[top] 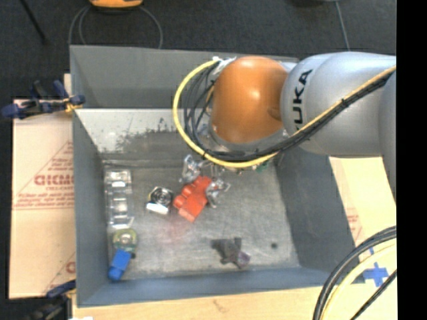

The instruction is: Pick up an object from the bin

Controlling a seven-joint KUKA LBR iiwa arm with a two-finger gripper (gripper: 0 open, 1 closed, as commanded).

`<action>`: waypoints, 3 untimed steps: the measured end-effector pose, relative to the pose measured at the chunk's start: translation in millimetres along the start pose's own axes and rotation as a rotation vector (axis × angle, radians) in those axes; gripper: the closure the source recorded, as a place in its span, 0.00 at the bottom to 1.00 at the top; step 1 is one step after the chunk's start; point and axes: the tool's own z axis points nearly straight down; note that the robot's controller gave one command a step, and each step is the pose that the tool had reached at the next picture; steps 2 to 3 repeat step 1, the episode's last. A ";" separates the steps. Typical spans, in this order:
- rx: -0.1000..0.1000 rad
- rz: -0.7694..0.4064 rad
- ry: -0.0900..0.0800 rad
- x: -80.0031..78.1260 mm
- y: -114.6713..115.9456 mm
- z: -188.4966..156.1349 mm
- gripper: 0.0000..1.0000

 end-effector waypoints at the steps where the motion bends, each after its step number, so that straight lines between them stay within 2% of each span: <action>1: -0.003 0.007 0.003 -1.1 -2.1 -32.0 1.00; 3: -0.003 0.007 0.003 -1.1 -2.1 -32.0 1.00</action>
Offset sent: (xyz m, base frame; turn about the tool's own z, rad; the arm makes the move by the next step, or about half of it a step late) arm -0.0002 0.0001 0.0290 0.0000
